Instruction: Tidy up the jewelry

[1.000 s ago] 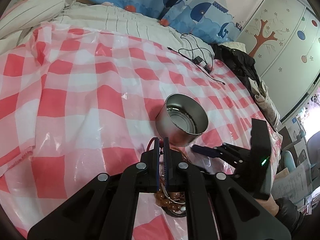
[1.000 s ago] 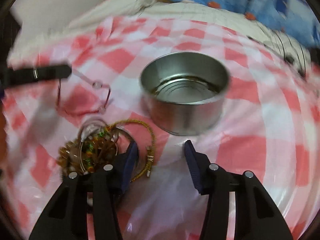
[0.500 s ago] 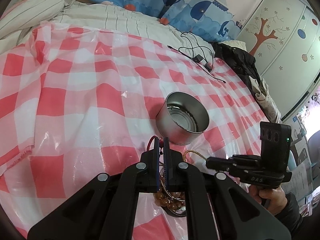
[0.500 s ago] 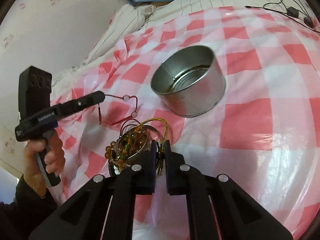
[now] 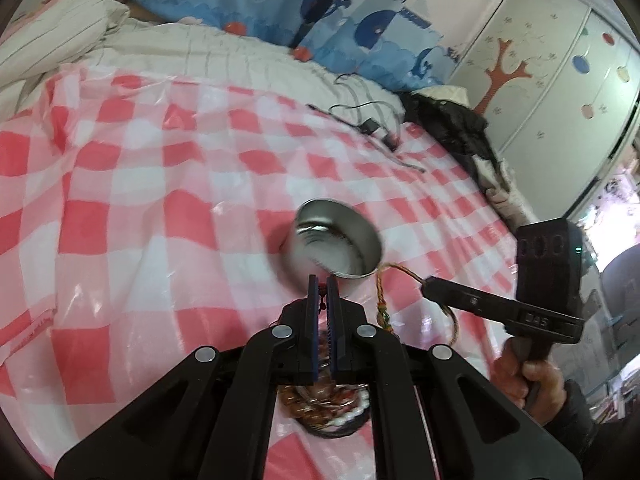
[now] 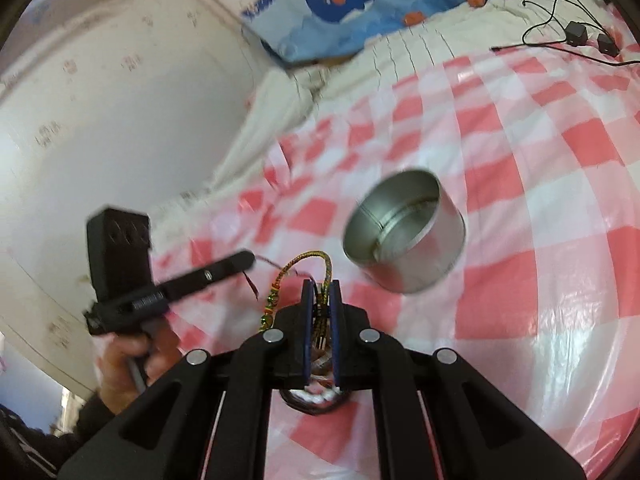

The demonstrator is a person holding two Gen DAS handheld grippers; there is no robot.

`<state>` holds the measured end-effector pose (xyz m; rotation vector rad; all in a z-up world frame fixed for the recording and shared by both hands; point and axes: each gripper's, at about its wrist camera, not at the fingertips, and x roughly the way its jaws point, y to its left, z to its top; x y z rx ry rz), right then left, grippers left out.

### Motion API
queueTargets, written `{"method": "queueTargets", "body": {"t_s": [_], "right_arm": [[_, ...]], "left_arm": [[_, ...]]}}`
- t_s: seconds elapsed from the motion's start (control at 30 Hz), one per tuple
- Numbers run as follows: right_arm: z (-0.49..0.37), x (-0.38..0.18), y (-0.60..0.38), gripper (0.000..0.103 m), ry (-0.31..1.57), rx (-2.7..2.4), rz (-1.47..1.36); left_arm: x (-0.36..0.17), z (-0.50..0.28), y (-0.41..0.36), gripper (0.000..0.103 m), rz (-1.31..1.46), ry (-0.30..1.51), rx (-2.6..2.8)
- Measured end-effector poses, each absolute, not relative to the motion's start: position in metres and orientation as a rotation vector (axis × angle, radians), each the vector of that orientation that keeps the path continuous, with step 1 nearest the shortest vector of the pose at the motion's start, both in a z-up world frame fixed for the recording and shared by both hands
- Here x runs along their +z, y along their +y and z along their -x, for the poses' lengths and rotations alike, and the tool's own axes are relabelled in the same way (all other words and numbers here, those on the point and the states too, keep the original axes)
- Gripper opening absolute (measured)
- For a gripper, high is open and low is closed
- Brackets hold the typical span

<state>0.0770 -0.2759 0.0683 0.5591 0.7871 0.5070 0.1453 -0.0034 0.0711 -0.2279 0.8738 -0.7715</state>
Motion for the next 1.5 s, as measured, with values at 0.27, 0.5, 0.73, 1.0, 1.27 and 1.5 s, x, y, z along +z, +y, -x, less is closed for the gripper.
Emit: {"method": "queueTargets", "body": {"t_s": [0.27,0.5,0.73,1.0,1.27,1.5], "right_arm": [[-0.093,0.092,-0.288,0.008,0.732,0.381,-0.46],[-0.12,0.094,-0.291,0.008,0.727,0.326,-0.375],[-0.159,0.052,-0.267,0.028,0.852,0.288,-0.271],[-0.158,0.042,-0.282,0.039,0.852,0.244,-0.354],[-0.161,0.026,-0.245,0.047,0.908,0.46,-0.452],[-0.122,0.044,-0.249,0.055,0.883,0.375,-0.435]], "left_arm": [[0.098,-0.162,-0.032,0.003,0.26,0.837,-0.837],[0.1,-0.192,-0.077,0.003,0.275,0.845,-0.872],[0.05,-0.214,-0.08,0.011,0.206,1.019,-0.732],[0.057,-0.194,-0.042,0.034,0.232,0.976,-0.695],[0.064,-0.178,0.0,0.041,0.254,0.943,-0.626],[0.075,-0.138,0.029,0.055,0.161,0.874,-0.507]]}}
